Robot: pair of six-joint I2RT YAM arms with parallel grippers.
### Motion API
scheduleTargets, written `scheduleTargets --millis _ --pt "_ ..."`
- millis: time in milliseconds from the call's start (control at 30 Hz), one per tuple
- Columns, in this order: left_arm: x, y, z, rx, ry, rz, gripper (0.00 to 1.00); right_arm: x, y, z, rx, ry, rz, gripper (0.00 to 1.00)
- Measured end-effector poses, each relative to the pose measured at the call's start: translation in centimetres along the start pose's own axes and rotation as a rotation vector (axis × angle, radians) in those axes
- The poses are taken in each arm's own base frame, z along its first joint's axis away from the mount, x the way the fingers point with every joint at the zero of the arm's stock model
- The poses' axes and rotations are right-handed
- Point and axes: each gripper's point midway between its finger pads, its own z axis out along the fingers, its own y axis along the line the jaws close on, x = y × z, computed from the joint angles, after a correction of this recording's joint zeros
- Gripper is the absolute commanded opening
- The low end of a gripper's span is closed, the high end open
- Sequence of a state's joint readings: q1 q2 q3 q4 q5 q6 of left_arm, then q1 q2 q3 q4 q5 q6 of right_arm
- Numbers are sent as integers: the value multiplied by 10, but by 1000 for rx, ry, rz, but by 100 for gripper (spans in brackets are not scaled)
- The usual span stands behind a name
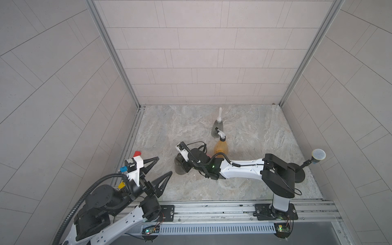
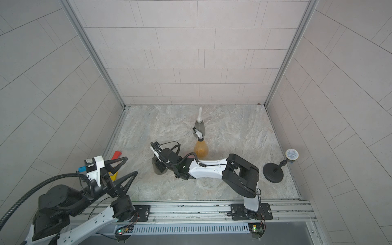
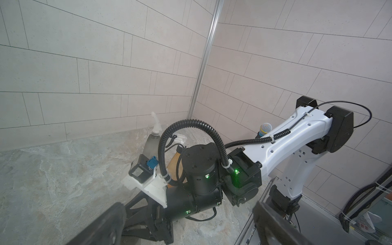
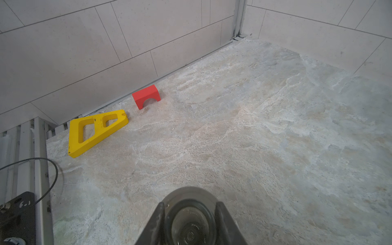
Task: Attach spray nozzles to spray bottles
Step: Pick up the spray bottle from the center of the board.
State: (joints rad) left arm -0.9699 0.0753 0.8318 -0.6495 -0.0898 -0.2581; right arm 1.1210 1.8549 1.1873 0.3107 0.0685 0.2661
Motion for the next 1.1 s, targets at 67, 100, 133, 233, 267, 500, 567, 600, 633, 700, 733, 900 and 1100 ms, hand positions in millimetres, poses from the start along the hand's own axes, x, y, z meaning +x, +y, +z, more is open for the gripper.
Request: scheduleTargets --millis 67,100,133,233,267,500,567,600,633,700,733,900,1100 --pt "0 0 0 0 0 0 100 0 0 0 0 0 -2 27" --pt "0 0 0 0 0 0 100 0 0 0 0 0 -3 25" --pt "0 0 0 1 0 0 100 0 0 0 0 0 -4 25" --pt "1 -1 0 5 3 0 100 0 0 -1 -1 3 -5 23" --pt "1 -1 0 8 6 1 100 -1 0 -4 -3 9 -6 23" --pt "8 -12 5 59 60 7 100 -38 3 -78 -64 -4 18 23" --pt "11 -18 9 89 86 9 100 -59 5 -115 -98 -40 24 23" --pt "14 -21 10 105 100 9 100 -68 6 -133 -116 -56 25 23" --pt "16 -25 13 123 118 9 100 -77 6 -154 -138 -75 24 23" --pt "21 -33 17 165 151 7 100 -89 7 -190 -186 -101 16 23" --pt "23 -38 19 190 165 4 100 -94 8 -207 -211 -111 13 23" --pt "40 -70 35 360 255 -38 100 -95 18 -262 -329 -97 -7 23" --pt "62 -99 49 523 348 -97 100 -99 38 -280 -453 -66 -18 23"
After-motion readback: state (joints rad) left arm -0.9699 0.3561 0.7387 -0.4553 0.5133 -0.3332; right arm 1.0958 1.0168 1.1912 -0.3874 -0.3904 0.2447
